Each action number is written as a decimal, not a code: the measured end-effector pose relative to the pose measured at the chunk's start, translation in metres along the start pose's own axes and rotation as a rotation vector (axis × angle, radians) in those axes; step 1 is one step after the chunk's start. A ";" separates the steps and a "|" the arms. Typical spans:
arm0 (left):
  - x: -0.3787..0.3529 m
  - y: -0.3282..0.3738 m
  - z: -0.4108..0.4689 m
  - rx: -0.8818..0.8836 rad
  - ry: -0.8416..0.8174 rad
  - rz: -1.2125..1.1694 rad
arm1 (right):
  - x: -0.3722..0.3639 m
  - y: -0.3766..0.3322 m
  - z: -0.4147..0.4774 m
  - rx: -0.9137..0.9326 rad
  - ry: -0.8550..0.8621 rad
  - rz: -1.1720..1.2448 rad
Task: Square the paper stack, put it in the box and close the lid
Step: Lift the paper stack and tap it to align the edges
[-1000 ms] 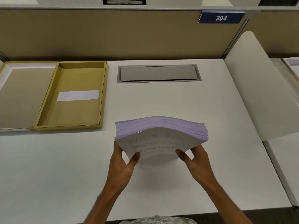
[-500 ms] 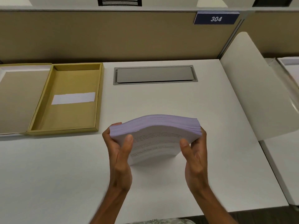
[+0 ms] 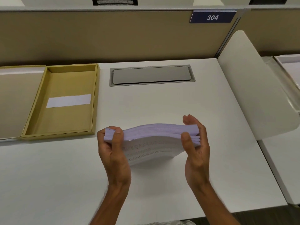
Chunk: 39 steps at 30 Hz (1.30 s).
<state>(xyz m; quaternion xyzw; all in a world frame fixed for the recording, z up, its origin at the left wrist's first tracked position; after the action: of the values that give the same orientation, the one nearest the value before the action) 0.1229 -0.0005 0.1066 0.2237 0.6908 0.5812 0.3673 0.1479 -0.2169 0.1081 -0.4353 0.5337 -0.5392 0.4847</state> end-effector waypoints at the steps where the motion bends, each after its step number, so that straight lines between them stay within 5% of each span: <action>1: 0.000 0.000 0.000 -0.001 0.007 0.003 | -0.001 -0.001 0.001 0.000 0.016 -0.012; 16: 0.004 0.003 -0.005 -0.078 0.086 0.076 | -0.005 -0.007 0.008 -0.032 0.167 -0.050; 25: 0.007 -0.003 -0.011 -0.059 -0.038 0.076 | 0.023 0.010 0.009 0.005 -0.294 -0.194; 32: 0.048 -0.050 -0.018 -0.003 -0.353 0.420 | 0.038 0.034 0.009 -0.015 -0.365 -0.381; 35: 0.066 -0.060 -0.012 -0.011 -0.357 0.609 | 0.039 0.043 0.009 0.003 -0.337 -0.391; 39: 0.071 -0.063 -0.004 0.033 -0.301 0.561 | 0.038 0.050 0.013 0.004 -0.276 -0.310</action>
<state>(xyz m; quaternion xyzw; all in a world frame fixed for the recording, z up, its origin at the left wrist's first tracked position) 0.0822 0.0348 0.0284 0.4948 0.5494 0.6090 0.2872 0.1582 -0.2542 0.0570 -0.5811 0.3877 -0.5436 0.4652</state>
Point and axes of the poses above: each hand's wrist, its own z-axis towards the middle knuckle, its own x-axis out of the back of the hand, y = z × x, the point moved 6 cm from there along z, towards the middle knuckle, and after that the axes turned 4 degrees about -z, right-handed, at the moved point
